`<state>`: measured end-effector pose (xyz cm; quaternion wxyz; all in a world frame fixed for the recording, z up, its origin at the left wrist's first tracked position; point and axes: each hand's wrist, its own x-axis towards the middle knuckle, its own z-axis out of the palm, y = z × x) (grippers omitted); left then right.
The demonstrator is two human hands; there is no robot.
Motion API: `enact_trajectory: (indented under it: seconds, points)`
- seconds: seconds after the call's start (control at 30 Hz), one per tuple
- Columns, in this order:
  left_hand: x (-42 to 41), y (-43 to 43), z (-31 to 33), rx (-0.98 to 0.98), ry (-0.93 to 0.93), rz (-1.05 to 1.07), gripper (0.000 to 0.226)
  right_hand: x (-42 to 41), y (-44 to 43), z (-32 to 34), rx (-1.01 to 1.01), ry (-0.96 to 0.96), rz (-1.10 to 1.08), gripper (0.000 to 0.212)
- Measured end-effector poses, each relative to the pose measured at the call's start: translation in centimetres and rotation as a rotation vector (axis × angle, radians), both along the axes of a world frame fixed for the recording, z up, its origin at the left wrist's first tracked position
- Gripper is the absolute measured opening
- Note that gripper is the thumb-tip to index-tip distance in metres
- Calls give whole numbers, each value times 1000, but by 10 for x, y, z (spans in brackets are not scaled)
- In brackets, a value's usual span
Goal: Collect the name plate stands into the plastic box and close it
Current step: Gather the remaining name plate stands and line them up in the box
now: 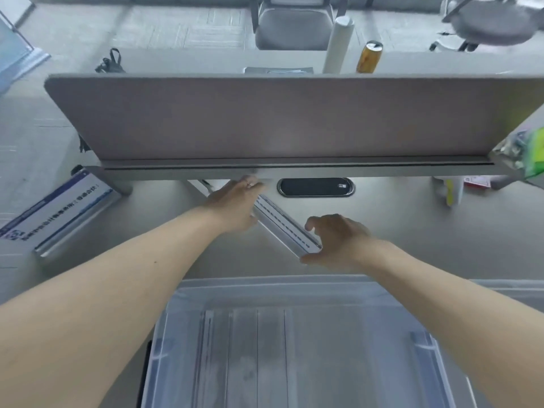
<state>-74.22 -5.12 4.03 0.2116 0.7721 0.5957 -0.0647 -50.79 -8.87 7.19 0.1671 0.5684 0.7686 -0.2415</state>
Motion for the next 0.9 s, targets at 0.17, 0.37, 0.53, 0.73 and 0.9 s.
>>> enact_trajectory:
  seconds: [0.17, 0.37, 0.53, 0.73, 0.9]
  points:
    - [-16, -6, -12, 102, -106, 48, 27, 3, 9, -22, 82, 29, -7, 26]
    - [-26, -23, -17, -81, -389, 476, 10, 27, 33, -42, 19, 275, -183, 18]
    - [-29, -38, -40, -224, -787, 843, 12, 25, 39, -64, -12, 409, -314, 8]
    - [-28, -47, -18, -213, -866, 882, 14, 31, 31, -53, 97, 541, -382, 24]
    - [-22, -48, 47, -157, -1016, 935, 23, 35, 23, 4, 121, 772, -485, 39]
